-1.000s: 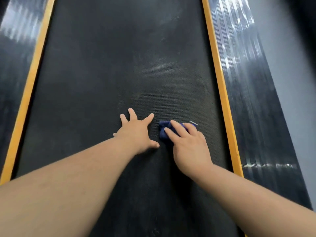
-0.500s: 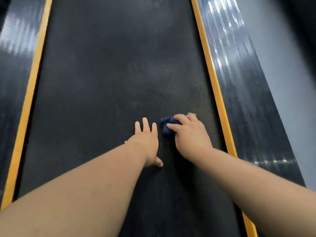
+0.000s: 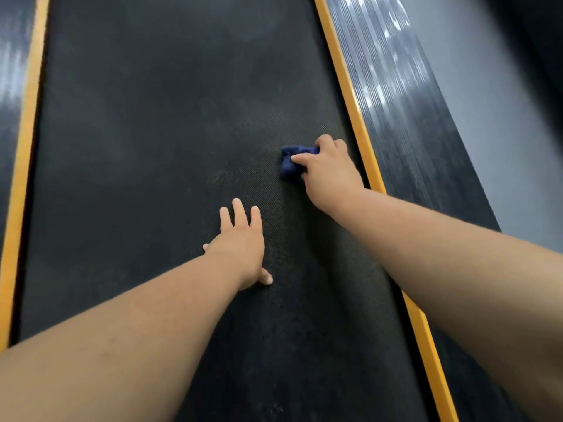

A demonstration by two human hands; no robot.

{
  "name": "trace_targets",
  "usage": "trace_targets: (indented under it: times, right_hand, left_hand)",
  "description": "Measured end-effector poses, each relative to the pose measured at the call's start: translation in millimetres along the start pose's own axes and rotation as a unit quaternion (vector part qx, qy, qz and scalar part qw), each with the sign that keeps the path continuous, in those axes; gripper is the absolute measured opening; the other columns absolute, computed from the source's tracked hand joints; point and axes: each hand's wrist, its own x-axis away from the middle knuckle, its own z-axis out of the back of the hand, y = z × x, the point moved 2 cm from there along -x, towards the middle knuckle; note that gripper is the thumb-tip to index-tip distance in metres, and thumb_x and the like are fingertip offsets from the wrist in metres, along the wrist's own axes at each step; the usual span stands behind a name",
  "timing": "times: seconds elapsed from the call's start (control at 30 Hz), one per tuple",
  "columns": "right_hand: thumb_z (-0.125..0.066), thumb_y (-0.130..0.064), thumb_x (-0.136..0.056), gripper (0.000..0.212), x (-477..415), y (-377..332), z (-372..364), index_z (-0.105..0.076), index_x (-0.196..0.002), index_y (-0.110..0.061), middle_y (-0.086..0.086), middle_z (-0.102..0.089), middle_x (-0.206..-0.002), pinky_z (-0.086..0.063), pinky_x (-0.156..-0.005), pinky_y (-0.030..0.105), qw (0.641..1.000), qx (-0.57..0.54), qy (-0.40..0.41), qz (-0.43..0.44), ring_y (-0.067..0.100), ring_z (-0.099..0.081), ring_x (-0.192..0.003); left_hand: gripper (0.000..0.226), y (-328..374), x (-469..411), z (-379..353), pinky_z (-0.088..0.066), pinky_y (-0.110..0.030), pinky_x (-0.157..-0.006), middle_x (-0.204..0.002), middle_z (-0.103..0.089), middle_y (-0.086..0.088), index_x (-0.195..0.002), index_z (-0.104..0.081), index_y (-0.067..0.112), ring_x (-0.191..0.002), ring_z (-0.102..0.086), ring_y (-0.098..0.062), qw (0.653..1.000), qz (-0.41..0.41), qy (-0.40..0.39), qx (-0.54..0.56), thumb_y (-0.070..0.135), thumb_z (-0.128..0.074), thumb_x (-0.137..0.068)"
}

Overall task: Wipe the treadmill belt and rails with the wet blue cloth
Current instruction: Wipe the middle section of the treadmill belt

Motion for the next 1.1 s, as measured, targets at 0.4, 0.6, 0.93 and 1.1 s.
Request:
trace_targets:
  times: [0.4, 0.6, 0.93, 1.1]
  right_hand:
    - [-0.064, -0.025, -0.075, 0.026, 75.3, 30.1, -26.1, -0.070, -0.099, -0.030, 0.002, -0.063, -0.096, -0.043, -0.072, 0.038, 0.992, 0.020, 0.082, 0.089, 0.030, -0.058, -0.090]
    - [-0.053, -0.028, -0.093, 0.030, -14.8, 53.4, 4.4, -0.061, -0.121, -0.034, 0.000, -0.058, -0.117, -0.033, -0.091, 0.038, 0.997, 0.044, 0.059, 0.004, 0.025, -0.041, -0.114]
    - [-0.067, -0.022, -0.075, 0.023, 74.9, 62.3, -10.2, -0.073, -0.096, -0.029, -0.003, -0.067, -0.094, -0.046, -0.070, 0.038, 0.990, 0.021, 0.101, 0.097, 0.028, -0.058, -0.087]
    - [-0.070, -0.019, -0.079, 0.025, 7.2, 62.5, 4.2, -0.072, -0.100, -0.033, -0.008, -0.069, -0.100, -0.034, -0.078, 0.036, 0.993, 0.030, 0.098, 0.064, 0.026, -0.055, -0.098]
  left_hand:
    - [0.152, 37.2, -16.9, 9.0, -0.016, -0.076, -0.100, -0.145, 0.040, -0.022, -0.143, 0.029, 0.020, -0.135, 0.030, -0.046, 0.999, -0.011, 0.005, 0.035, 0.064, -0.082, -0.050]
    - [0.147, 29.9, -16.5, 11.7, -0.020, -0.074, -0.101, -0.147, 0.037, -0.019, -0.145, 0.026, 0.023, -0.137, 0.027, -0.044, 0.999, -0.033, 0.003, 0.039, 0.064, -0.082, -0.053]
    - [0.138, 29.9, -21.3, 9.1, -0.024, -0.073, -0.101, -0.149, 0.033, -0.019, -0.147, 0.022, 0.024, -0.139, 0.024, -0.043, 0.998, -0.028, 0.028, 0.045, 0.066, -0.076, -0.059]
    - [0.137, 30.6, -22.8, 8.3, -0.022, -0.074, -0.100, -0.148, 0.035, -0.020, -0.146, 0.023, 0.024, -0.138, 0.026, -0.044, 0.998, -0.024, 0.023, 0.046, 0.064, -0.076, -0.061]
